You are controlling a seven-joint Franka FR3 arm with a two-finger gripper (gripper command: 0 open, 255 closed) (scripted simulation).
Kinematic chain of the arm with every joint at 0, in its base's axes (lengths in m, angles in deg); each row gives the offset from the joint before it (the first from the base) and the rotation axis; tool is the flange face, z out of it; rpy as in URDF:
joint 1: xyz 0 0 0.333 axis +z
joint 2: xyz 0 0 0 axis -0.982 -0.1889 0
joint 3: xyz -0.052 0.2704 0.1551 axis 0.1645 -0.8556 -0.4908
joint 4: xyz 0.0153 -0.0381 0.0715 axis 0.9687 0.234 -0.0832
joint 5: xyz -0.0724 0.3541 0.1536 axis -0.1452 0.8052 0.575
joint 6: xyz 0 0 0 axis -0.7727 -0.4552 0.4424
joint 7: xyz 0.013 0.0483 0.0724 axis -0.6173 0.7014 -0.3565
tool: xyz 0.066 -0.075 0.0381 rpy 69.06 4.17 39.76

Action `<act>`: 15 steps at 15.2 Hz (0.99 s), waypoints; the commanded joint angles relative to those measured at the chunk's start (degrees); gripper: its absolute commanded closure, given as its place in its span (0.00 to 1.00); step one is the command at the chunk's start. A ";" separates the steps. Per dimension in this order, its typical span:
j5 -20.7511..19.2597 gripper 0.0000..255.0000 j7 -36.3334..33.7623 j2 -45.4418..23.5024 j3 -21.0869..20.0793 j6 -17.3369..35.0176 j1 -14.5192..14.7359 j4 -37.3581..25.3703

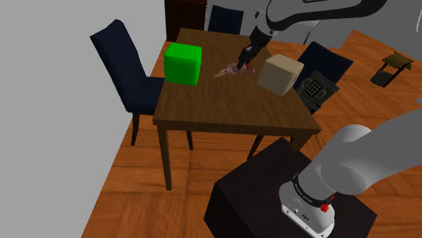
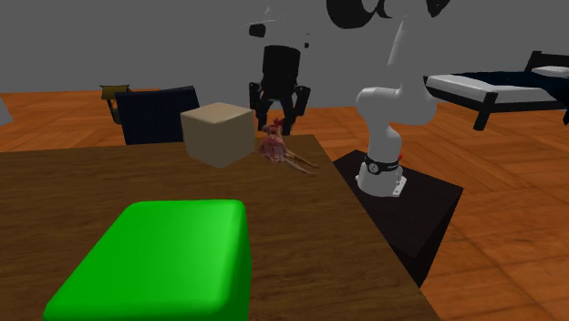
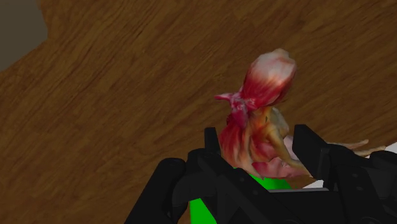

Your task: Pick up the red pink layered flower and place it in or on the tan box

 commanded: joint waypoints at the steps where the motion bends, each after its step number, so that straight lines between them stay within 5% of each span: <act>1: -0.12 1.00 -0.20 0.32 -0.11 -1.70 -0.04 -1.38; 15: -0.38 1.00 -1.46 0.59 -0.75 -12.42 0.12 -11.89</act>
